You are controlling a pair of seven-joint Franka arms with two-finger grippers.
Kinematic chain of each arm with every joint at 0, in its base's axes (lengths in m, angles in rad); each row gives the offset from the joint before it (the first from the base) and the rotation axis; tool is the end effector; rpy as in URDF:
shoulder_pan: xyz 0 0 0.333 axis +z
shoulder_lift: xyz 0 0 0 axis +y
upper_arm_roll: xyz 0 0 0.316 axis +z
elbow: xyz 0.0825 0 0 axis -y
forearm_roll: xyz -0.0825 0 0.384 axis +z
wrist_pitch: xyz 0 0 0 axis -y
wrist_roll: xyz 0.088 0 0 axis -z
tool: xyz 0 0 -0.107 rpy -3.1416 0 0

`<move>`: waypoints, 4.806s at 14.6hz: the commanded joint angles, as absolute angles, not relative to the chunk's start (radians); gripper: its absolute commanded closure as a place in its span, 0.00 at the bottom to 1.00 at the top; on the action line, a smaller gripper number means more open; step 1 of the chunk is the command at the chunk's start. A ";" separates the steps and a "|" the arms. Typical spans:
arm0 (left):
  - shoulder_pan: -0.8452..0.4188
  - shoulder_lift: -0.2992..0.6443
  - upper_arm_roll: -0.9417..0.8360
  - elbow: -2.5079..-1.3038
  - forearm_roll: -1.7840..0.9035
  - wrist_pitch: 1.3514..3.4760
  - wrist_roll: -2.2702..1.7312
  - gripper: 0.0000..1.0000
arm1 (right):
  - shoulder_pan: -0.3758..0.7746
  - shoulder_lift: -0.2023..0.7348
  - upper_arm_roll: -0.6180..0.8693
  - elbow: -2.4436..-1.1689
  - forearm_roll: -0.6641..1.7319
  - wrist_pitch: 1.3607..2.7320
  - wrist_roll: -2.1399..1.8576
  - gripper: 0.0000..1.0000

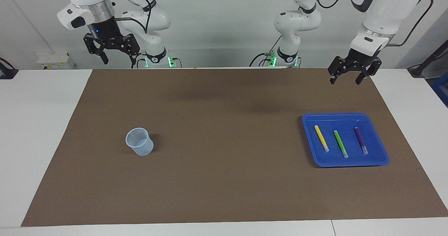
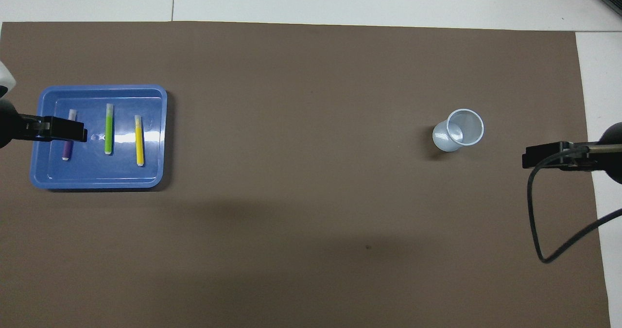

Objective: Transfer and insert pens with both arms

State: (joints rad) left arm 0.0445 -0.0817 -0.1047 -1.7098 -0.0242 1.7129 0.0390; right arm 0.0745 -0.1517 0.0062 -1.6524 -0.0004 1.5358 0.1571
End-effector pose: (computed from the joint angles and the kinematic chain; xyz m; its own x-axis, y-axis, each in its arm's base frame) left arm 0.5402 -0.0370 0.6156 0.9918 -0.0958 0.0848 -0.0972 -0.9952 0.0123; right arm 0.5011 0.0408 0.6632 0.9965 -0.0764 0.0349 -0.0763 -0.9971 -0.0042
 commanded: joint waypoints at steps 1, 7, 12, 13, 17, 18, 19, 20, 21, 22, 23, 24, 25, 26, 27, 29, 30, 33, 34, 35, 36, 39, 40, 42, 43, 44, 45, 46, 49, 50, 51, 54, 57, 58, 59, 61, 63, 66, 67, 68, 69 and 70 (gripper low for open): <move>0.043 -0.100 -0.100 -1.720 -0.032 1.700 0.031 0.00 | 0.069 -0.175 0.009 -1.681 0.008 1.562 0.178 0.00; 0.044 -0.100 -0.100 -1.717 -0.032 1.700 0.031 0.00 | 0.064 -0.199 0.009 -1.733 0.070 1.557 0.179 0.00; 0.043 -0.100 -0.100 -1.717 -0.031 1.703 0.031 0.00 | 0.061 -0.202 0.006 -1.740 0.069 1.545 0.172 0.00; 0.043 -0.100 -0.100 -1.717 -0.031 1.706 0.031 0.00 | 0.046 -0.209 0.005 -1.746 0.063 1.542 0.175 0.00; 0.049 -0.100 -0.097 -1.720 -0.028 1.704 0.038 0.00 | 0.020 -0.212 0.005 -1.752 0.058 1.534 0.170 0.00; 0.052 -0.101 -0.095 -1.721 -0.028 1.698 0.038 0.00 | 0.020 -0.212 0.005 -1.750 0.058 1.534 0.170 0.00; 0.058 -0.101 -0.095 -1.720 -0.028 1.704 0.038 0.00 | 0.018 -0.212 0.003 -1.750 0.055 1.534 0.170 0.00; 0.060 -0.101 -0.095 -1.721 -0.028 1.703 0.038 0.00 | 0.018 -0.212 0.005 -1.750 0.049 1.537 0.172 0.00; 0.063 -0.106 -0.094 -1.730 -0.026 1.697 0.037 0.00 | 0.020 -0.210 0.005 -1.749 0.046 1.540 0.172 0.00; 0.080 -0.127 -0.095 -1.777 -0.026 1.712 0.034 0.01 | 0.023 -0.210 0.005 -1.749 0.035 1.539 0.172 0.00; 0.087 -0.152 -0.097 -1.825 -0.026 1.741 0.029 0.01 | 0.031 -0.212 0.006 -1.749 0.029 1.539 0.172 0.00; 0.087 -0.167 -0.097 -1.865 -0.026 1.778 0.037 0.01 | 0.032 -0.210 0.006 -1.749 0.028 1.540 0.173 0.00; 0.087 -0.178 -0.097 -1.897 -0.026 1.816 0.041 0.02 | 0.034 -0.210 0.008 -1.750 0.023 1.546 0.173 0.00; 0.087 -0.178 -0.097 -1.916 -0.026 1.844 0.047 0.02 | 0.034 -0.212 0.008 -1.750 0.011 1.548 0.170 0.00; 0.089 -0.178 -0.097 -1.931 -0.026 1.867 0.067 0.02 | 0.032 -0.210 0.008 -1.750 0.008 1.549 0.167 0.00; 0.092 -0.187 -0.097 -1.992 -0.026 1.949 0.109 0.01 | 0.032 -0.209 0.009 -1.746 0.008 1.546 0.157 0.00; 0.095 -0.211 -0.097 -2.044 -0.026 2.001 0.115 0.01 | 0.032 -0.209 0.009 -1.746 0.008 1.548 0.152 0.00; 0.087 -0.198 -0.097 -2.063 -0.026 2.039 0.109 0.01 | 0.031 -0.227 0.009 -1.793 0.011 1.554 0.149 0.00; 0.089 -0.181 -0.097 -2.050 -0.026 2.037 0.107 0.02 | 0.025 -0.233 0.009 -1.805 0.012 1.565 0.144 0.00; 0.097 -0.151 -0.097 -2.037 -0.026 2.039 0.109 0.02 | 0.025 -0.235 0.009 -1.810 0.012 1.563 0.127 0.00; 0.097 -0.120 -0.097 -2.020 -0.026 2.040 0.109 0.02 | 0.025 -0.241 0.009 -1.821 0.012 1.566 0.115 0.00; 0.098 -0.065 -0.097 -2.002 -0.028 2.059 0.106 0.03 | 0.032 -0.241 0.009 -1.821 0.012 1.583 0.117 0.00; 0.098 -0.046 -0.097 -2.002 -0.032 2.071 0.104 0.04 | 0.029 -0.242 0.009 -1.822 0.012 1.574 0.112 0.00; 0.098 -0.016 -0.097 -2.002 -0.034 2.111 0.098 0.07 | 0.023 -0.239 0.009 -1.819 0.023 1.583 0.112 0.00; 0.100 -0.003 -0.097 -2.002 -0.035 2.117 0.092 0.09 | 0.025 -0.239 0.009 -1.819 0.026 1.583 0.113 0.00; 0.100 0.011 -0.097 -2.002 -0.035 2.126 0.059 0.10 | 0.031 -0.239 0.009 -1.819 0.026 1.582 0.115 0.00; 0.100 0.026 -0.097 -2.002 -0.035 2.132 0.023 0.10 | 0.032 -0.239 0.011 -1.815 0.026 1.580 0.115 0.00; 0.098 0.037 -0.097 -2.002 -0.035 2.135 -0.003 0.11 | 0.034 -0.239 0.011 -1.815 0.026 1.575 0.112 0.00; 0.081 0.043 -0.098 -2.002 -0.035 2.146 -0.115 0.12 | 0.034 -0.241 0.011 -1.818 0.026 1.572 0.110 0.00; 0.081 0.060 -0.098 -2.002 -0.037 2.158 -0.141 0.12 | 0.035 -0.241 0.014 -1.818 0.026 1.572 0.110 0.00; 0.086 0.089 -0.098 -2.000 -0.037 2.175 -0.143 0.12 | 0.035 -0.241 0.018 -1.818 0.028 1.572 0.112 0.00; 0.091 0.150 -0.098 -1.951 -0.038 2.175 -0.143 0.13 | 0.035 -0.241 0.021 -1.815 0.028 1.574 0.110 0.00; 0.094 0.190 -0.098 -1.947 -0.038 2.194 -0.143 0.15 | 0.035 -0.241 0.021 -1.815 0.028 1.571 0.109 0.00; 0.095 0.199 -0.098 -1.947 -0.038 2.203 -0.143 0.17 | 0.035 -0.241 0.021 -1.815 0.028 1.571 0.109 0.00; 0.097 0.207 -0.097 -1.948 -0.037 2.215 -0.140 0.25 | 0.035 -0.241 0.021 -1.818 0.028 1.571 0.109 0.00; 0.098 0.235 -0.097 -1.950 -0.038 2.238 -0.141 0.29 | 0.034 -0.241 0.020 -1.818 0.028 1.571 0.109 0.00; 0.100 0.258 -0.097 -1.950 -0.038 2.244 -0.143 0.29 | 0.034 -0.241 0.021 -1.818 0.028 1.569 0.109 0.00; 0.107 0.293 -0.097 -1.951 -0.038 2.283 -0.143 0.31 | 0.034 -0.241 0.021 -1.815 0.028 1.563 0.089 0.00; 0.107 0.291 -0.097 -1.956 -0.038 2.276 -0.144 0.35 | 0.035 -0.241 0.020 -1.818 0.028 1.566 0.089 0.00; 0.104 0.291 -0.097 -1.960 -0.038 2.275 -0.146 0.38 | 0.035 -0.242 0.021 -1.818 0.028 1.565 0.089 0.00; 0.103 0.291 -0.097 -1.960 -0.038 2.273 -0.146 0.38 | 0.035 -0.242 0.021 -1.818 0.028 1.562 0.089 0.00; 0.103 0.293 -0.098 -1.960 -0.038 2.281 -0.146 0.39 | 0.035 -0.242 0.021 -1.818 0.028 1.560 0.089 0.00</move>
